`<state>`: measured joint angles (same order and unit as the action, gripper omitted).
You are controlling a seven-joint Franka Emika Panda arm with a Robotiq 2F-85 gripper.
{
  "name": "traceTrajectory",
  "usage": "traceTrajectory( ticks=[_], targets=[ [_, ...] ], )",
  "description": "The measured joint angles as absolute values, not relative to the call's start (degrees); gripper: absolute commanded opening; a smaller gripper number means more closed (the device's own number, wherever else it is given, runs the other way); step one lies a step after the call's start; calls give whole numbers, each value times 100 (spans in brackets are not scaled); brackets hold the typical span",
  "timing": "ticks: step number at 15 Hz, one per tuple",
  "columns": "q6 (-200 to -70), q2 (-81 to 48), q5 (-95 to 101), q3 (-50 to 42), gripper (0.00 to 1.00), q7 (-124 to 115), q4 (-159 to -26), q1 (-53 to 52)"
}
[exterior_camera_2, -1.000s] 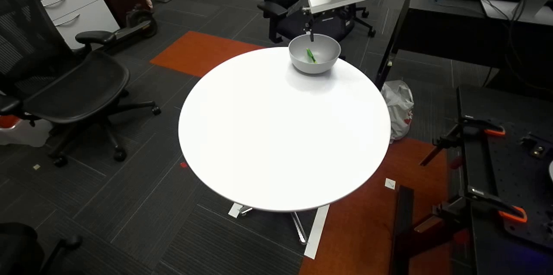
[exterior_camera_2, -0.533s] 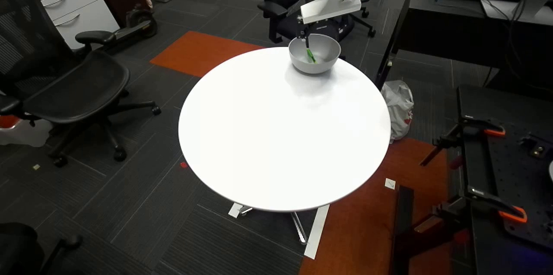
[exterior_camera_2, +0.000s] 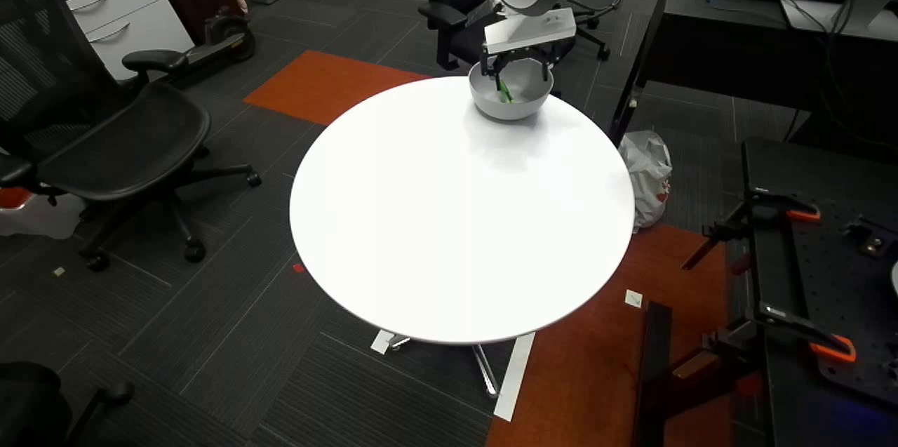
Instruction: Put the pen on the table
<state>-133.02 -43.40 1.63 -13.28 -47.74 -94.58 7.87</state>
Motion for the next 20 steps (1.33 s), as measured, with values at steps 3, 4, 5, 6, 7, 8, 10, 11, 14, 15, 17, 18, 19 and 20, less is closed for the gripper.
traceTrajectory(
  ticks=[3,4,5,6,7,8,10,11,14,15,17,18,19,20],
  targets=[
    [-13302,-4513,35,-1331,100,-4773,-9322,842],
    [-13302,-4564,7,-1331,100,-4773,-9274,856],
    [-13302,-4613,-13,-1332,100,-4773,-9229,865],
    [-13302,-4657,-31,-1332,75,-4773,-9185,870],
    [-13302,-4694,-42,-1332,74,-4773,-9143,872],
    [-13302,-4730,-47,-1332,66,-4773,-9097,872],
    [-13302,-4788,-49,-1332,49,-4773,-9016,872],
    [-13302,-4810,-49,-1332,42,-4773,-8980,872],
    [-13302,-4875,-49,-1332,19,-4773,-8866,871],
    [-13302,-4894,-49,-1332,12,-4773,-8833,871],
    [-13302,-4930,-49,-1332,0,-4773,-8776,869],
    [-13302,-4946,-49,-1332,0,-4773,-8752,868],
    [-13302,-4957,-49,-1332,0,-4773,-8735,866],
    [-13302,-4968,-49,-1332,3,-4773,-8718,862]
  ],
)
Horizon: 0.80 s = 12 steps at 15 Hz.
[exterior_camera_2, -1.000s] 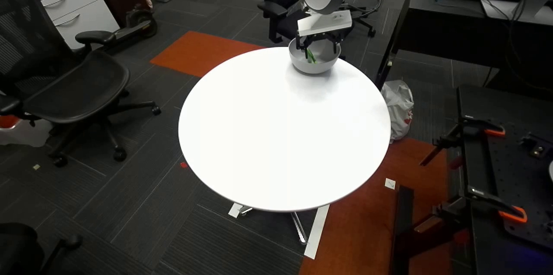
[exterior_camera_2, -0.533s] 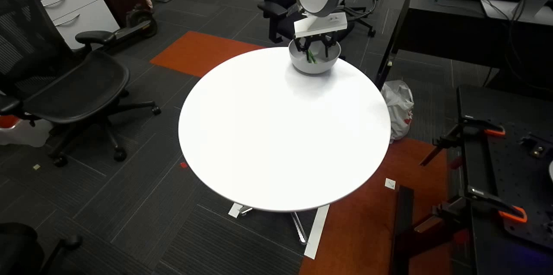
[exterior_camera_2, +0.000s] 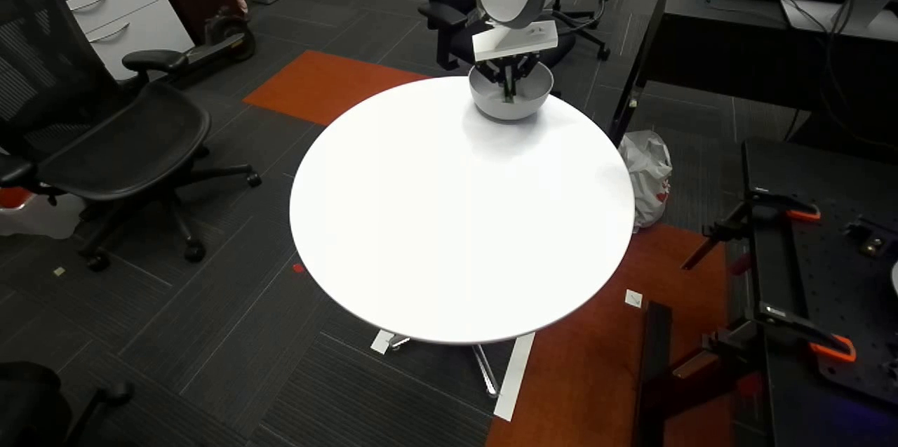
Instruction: Put the pen on the table
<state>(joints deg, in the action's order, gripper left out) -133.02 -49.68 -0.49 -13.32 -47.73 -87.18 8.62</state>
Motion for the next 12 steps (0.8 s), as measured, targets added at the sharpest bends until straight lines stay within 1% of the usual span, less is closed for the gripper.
traceTrajectory(
  ticks=[6,12],
  targets=[
    [-13302,-4795,-49,-1369,3,-4773,-8675,807],
    [-13297,-3774,12,-1649,3,-4765,-9150,605]
  ],
)
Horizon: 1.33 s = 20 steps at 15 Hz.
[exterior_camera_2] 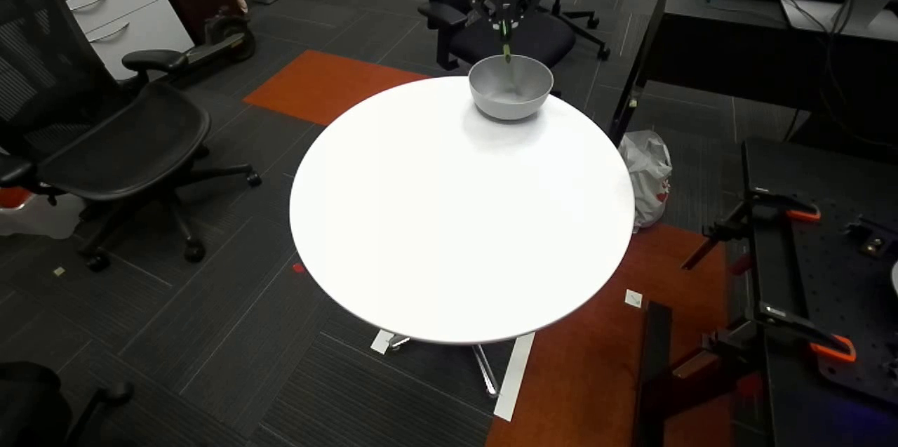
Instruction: Put the pen on the table
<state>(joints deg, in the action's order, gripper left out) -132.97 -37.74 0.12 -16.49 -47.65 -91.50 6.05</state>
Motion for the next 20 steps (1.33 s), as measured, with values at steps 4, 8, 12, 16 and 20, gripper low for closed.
traceTrajectory(
  ticks=[4,8,12,16,20],
  targets=[
    [-13294,-3034,185,-1647,3,-4772,-9745,434],
    [-13289,-2555,311,-1574,3,-5186,-10309,-4],
    [-13239,-2305,321,-1352,3,-5922,-10660,-366],
    [-13233,-2305,311,-1112,3,-6562,-10804,-486],
    [-13333,-2504,302,-919,3,-7015,-10862,-504]
  ],
)
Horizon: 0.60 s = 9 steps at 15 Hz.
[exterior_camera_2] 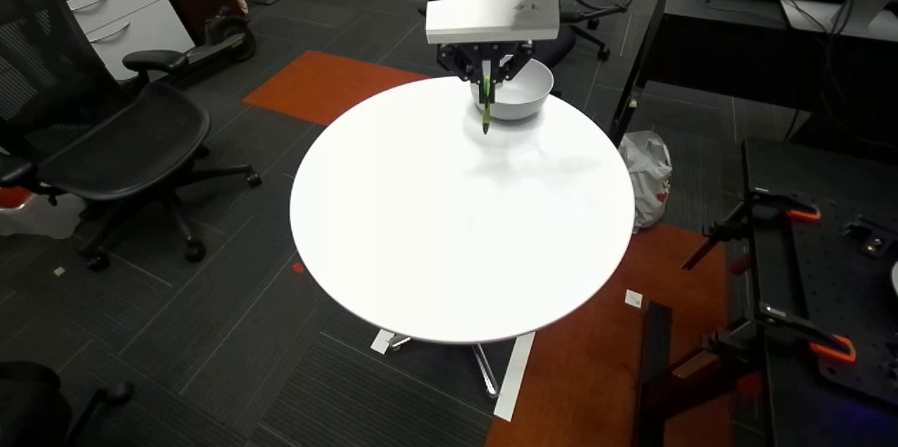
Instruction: Put the pen on the table
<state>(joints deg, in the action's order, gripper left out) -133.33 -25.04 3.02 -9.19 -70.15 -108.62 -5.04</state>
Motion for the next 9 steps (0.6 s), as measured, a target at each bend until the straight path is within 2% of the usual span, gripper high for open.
traceTrajectory(
  ticks=[9],
  targets=[
    [-13954,-3253,118,-643,3,-7091,-10848,-643]
  ],
)
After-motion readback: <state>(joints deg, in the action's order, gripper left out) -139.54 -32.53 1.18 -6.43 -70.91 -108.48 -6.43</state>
